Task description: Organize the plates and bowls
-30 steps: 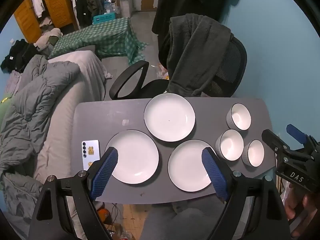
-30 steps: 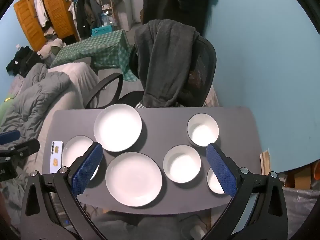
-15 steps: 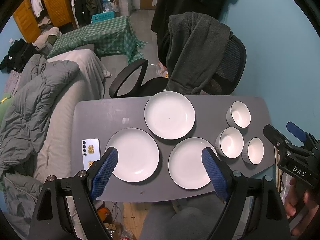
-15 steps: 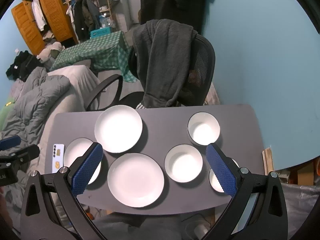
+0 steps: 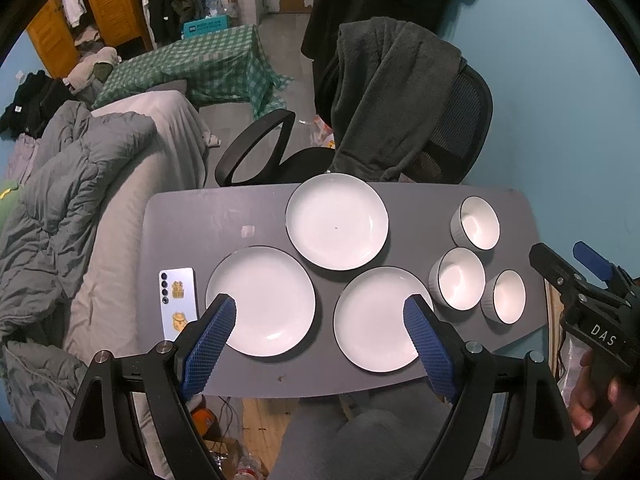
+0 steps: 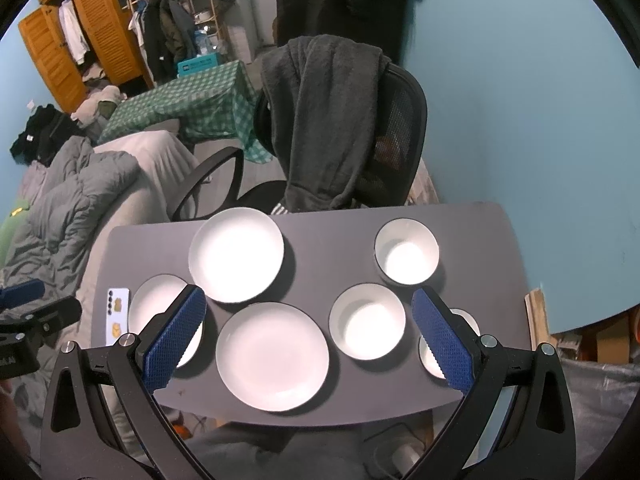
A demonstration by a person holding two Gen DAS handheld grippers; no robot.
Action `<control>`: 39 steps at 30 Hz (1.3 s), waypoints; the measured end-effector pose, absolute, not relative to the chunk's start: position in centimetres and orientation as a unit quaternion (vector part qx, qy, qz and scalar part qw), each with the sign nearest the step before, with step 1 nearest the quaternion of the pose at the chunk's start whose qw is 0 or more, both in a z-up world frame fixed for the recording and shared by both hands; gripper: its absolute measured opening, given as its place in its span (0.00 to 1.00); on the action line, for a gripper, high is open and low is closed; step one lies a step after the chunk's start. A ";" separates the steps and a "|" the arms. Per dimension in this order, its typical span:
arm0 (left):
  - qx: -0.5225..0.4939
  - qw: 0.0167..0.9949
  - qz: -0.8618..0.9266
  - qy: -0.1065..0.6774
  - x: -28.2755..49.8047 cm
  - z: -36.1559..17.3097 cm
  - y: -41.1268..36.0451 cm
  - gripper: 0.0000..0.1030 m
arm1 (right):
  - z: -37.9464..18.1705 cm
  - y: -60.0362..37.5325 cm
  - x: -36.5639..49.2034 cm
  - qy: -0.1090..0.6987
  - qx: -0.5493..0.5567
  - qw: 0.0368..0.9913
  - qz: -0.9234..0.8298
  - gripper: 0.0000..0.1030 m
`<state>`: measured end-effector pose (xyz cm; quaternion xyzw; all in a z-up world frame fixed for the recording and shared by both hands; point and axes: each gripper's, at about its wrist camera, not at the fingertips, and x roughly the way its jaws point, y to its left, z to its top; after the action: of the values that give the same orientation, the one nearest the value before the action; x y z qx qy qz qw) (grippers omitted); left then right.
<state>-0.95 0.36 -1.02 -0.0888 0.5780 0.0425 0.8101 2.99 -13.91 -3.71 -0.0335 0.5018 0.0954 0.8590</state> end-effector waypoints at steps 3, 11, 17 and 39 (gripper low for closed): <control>-0.089 0.810 0.042 0.578 -0.9 -1.0 0.3 0.84 | -3.7 -14.0 3.1 0.502 -0.033 0.859 0.096 0.98; -0.088 0.812 0.041 0.576 -0.9 -0.7 0.2 0.84 | -3.7 -13.7 3.3 0.507 -0.037 0.856 0.096 0.98; -0.089 0.813 0.039 0.574 -0.9 -0.6 0.2 0.84 | -3.8 -13.8 3.5 0.507 -0.037 0.856 0.096 0.98; -0.085 0.812 0.036 0.576 -0.3 -0.4 0.2 0.84 | -3.9 -13.8 3.6 0.510 -0.035 0.854 0.096 0.98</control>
<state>-0.26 0.16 -0.40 -0.0851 0.5762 0.0360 0.8121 3.64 -13.75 -3.89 -0.0352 0.5095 0.0962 0.8543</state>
